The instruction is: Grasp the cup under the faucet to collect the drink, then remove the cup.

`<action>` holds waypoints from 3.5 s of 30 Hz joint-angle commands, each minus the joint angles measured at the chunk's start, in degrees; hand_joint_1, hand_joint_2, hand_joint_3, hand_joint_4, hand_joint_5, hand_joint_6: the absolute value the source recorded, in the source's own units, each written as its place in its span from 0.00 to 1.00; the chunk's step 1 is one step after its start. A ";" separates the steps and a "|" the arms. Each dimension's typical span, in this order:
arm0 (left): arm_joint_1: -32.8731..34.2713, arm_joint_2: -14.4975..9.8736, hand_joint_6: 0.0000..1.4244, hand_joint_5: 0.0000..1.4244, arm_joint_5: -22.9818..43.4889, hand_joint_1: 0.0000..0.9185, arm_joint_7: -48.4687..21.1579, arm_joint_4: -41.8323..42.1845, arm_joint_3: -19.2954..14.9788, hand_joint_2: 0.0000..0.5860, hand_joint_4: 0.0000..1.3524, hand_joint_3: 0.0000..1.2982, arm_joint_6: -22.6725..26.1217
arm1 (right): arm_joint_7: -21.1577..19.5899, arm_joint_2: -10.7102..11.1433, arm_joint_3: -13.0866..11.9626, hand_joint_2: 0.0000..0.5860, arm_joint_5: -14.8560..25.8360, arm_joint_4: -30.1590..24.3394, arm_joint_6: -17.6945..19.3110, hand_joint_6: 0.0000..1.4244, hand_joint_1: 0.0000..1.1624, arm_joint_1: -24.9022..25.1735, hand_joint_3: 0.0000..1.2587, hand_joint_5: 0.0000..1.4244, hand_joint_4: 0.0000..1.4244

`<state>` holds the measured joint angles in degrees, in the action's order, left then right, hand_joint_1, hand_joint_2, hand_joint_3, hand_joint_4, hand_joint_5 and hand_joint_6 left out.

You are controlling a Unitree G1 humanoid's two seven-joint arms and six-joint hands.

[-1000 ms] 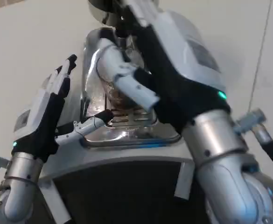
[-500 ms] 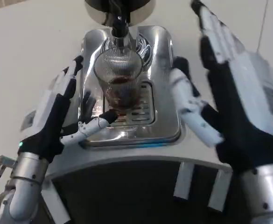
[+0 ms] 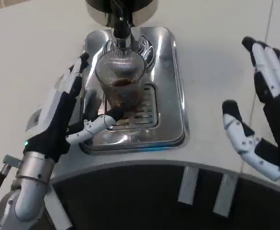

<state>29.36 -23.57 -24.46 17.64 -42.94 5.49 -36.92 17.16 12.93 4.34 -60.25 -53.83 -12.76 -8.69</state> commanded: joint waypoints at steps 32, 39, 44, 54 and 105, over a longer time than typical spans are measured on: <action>10.10 5.77 0.01 0.00 4.26 0.53 0.26 -15.15 -0.41 0.08 0.00 0.00 -5.85 | -13.74 1.74 -3.11 0.57 -0.39 9.98 15.38 0.00 0.37 -23.00 0.00 0.00 0.00; 10.78 7.78 0.02 0.02 5.69 0.53 1.41 -15.88 -1.33 0.08 0.00 0.00 -7.48 | -8.84 0.24 -1.96 0.57 -1.93 7.94 13.62 0.00 0.38 -20.88 0.00 0.00 0.00; 10.86 8.62 0.03 0.02 6.38 0.55 1.56 -16.98 -1.52 0.08 0.00 0.00 -8.37 | -6.52 -0.58 -2.18 0.58 -1.85 7.19 12.31 0.00 0.38 -19.50 0.00 0.00 0.00; 10.93 9.01 0.05 0.04 5.72 0.58 2.20 -17.83 -1.32 0.09 0.00 0.00 -9.46 | -3.94 -1.97 -1.58 0.58 -2.43 7.05 11.03 0.00 0.39 -17.54 0.00 0.00 0.00; 12.50 18.99 1.00 0.90 -4.13 0.74 30.28 -18.12 6.48 0.03 0.70 0.62 3.95 | 4.12 -9.81 2.09 0.61 -6.09 2.52 4.44 0.00 0.40 -17.06 0.00 0.00 0.00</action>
<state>42.51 -6.27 -30.11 47.09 -59.87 12.87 -33.15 20.39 3.09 7.11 -66.10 -50.41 -7.80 -25.41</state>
